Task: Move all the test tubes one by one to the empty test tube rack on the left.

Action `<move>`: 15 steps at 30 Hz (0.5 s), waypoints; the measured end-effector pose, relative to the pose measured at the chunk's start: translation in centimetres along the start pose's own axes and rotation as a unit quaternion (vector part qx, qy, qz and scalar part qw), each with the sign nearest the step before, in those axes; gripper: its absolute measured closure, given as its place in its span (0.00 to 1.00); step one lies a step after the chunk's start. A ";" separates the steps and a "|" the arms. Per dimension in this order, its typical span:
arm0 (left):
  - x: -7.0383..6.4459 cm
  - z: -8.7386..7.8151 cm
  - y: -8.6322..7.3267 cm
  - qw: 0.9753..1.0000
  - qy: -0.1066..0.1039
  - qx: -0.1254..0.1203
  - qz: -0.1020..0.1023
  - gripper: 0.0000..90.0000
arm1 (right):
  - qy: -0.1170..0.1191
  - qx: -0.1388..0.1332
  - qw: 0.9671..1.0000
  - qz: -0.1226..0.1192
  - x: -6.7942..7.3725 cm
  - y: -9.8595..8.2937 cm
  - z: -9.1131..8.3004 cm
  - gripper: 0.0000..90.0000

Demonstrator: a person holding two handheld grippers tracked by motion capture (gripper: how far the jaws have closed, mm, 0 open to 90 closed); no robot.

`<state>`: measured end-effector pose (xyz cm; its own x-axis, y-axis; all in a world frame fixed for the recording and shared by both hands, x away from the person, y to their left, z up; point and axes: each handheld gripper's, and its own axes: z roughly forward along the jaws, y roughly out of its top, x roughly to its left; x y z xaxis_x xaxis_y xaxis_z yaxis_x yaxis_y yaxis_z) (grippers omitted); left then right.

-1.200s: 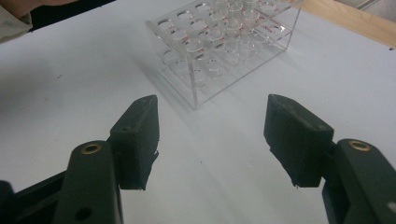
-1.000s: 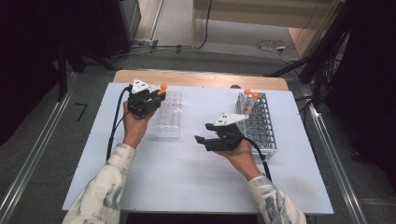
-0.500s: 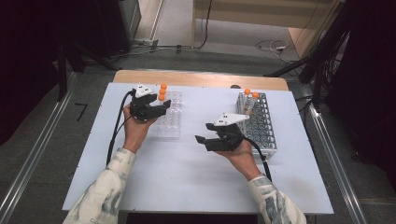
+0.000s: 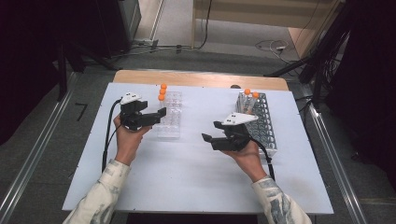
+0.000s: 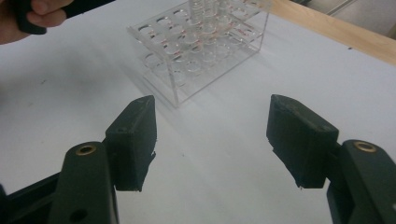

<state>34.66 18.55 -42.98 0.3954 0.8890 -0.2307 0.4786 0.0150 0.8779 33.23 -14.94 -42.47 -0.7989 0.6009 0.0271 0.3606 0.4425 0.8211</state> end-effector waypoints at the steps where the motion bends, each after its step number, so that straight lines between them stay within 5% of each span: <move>1: 0.0 -0.2 -0.1 1.000 0.002 -0.001 0.001 0.17 | -0.002 -0.001 1.000 0.001 -0.1 0.0 -0.3 0.35; 15: -0.4 -1.7 -1.3 1.000 0.001 0.000 0.011 0.13 | -0.055 -0.029 0.998 0.032 -3.5 0.1 -3.8 0.34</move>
<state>32.59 18.98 -43.34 0.4042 0.8903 -0.2098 0.4701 -0.0054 0.8826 34.27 -19.48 -40.30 -0.7166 0.6971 0.0208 0.3785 0.3637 0.8511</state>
